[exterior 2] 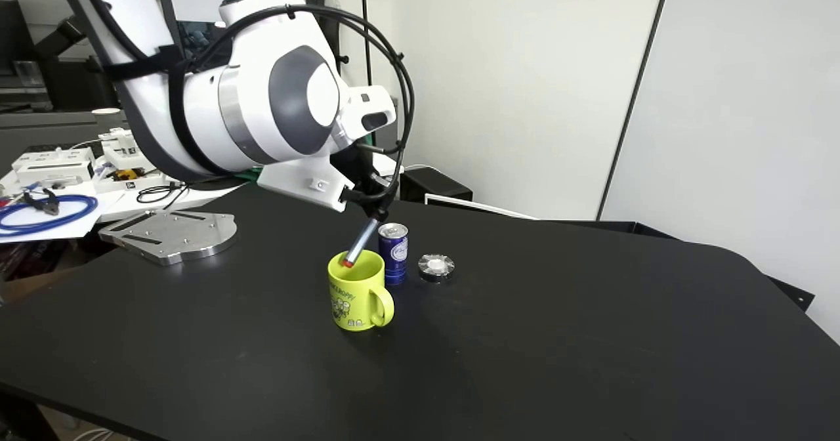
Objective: Put the marker in the mug
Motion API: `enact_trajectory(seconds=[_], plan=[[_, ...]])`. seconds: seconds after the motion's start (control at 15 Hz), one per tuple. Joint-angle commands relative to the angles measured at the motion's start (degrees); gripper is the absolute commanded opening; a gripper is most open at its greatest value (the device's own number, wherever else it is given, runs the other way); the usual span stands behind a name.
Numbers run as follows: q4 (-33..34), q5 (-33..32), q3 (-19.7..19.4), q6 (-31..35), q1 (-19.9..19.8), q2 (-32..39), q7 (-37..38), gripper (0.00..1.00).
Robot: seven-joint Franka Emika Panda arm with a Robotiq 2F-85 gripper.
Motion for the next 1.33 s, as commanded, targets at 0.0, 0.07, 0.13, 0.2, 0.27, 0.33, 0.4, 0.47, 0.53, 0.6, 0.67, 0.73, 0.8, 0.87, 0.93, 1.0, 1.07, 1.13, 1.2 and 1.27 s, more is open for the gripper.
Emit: enact_trajectory(seconds=[0.0,0.07,0.13,0.2,0.27,0.33,0.4,0.47,0.53,0.6,0.67,0.73,0.8,0.87,0.93,1.0,1.07,1.13,1.2,1.27], plan=[[-1.97,13.16,4.5,1.56,-2.13,-0.86,-10.82,0.06],[-2.11,16.36,6.03,1.67,-2.88,-0.76,-13.58,0.06],[-2.17,18.92,7.34,1.95,-3.46,-0.52,-15.57,0.06],[-2.14,20.98,8.43,1.91,-3.84,-0.13,-17.1,0.06],[-2.08,22.63,9.2,1.78,-4.06,0.2,-18.41,0.06],[-2.01,23.94,9.89,1.73,-4.24,0.55,-19.43,0.06],[-1.95,24.83,10.56,1.73,-4.56,0.79,-20.23,0.06],[-1.95,25.65,10.91,1.66,-4.57,0.98,-20.97,0.06],[-1.92,26.25,11.23,1.68,-4.65,1.12,-21.53,0.06],[-2.02,26.97,11.28,1.44,-4.46,0.9,-21.96,0.47],[-2.16,27.16,11.5,1.47,-4.57,0.56,-22.4,0.49],[-2.33,27.54,11.53,1.57,-4.47,0.17,-22.66,0.55],[-2.45,27.74,11.54,1.67,-4.41,-0.15,-23.0,0.61],[-2.55,27.85,11.61,1.81,-4.43,-0.49,-23.15,0.69],[-2.88,26.46,10.03,1.87,-3.03,-0.91,-21.61,0.75],[-2.19,28.71,10.43,0.96,-3.16,-1.59,-23.94,0.81],[-2.37,28.88,10.53,1.01,-3.25,-2.08,-24.08,0.88],[-2.44,29.28,10.32,1.01,-2.98,-2.73,-24.65,0.95],[-2.6,29.4,10.49,1.01,-3.17,-3.51,-24.86,1.0],[-2.99,29.3,10.85,1.01,-3.53,-4.38,-25.31,1.0]])
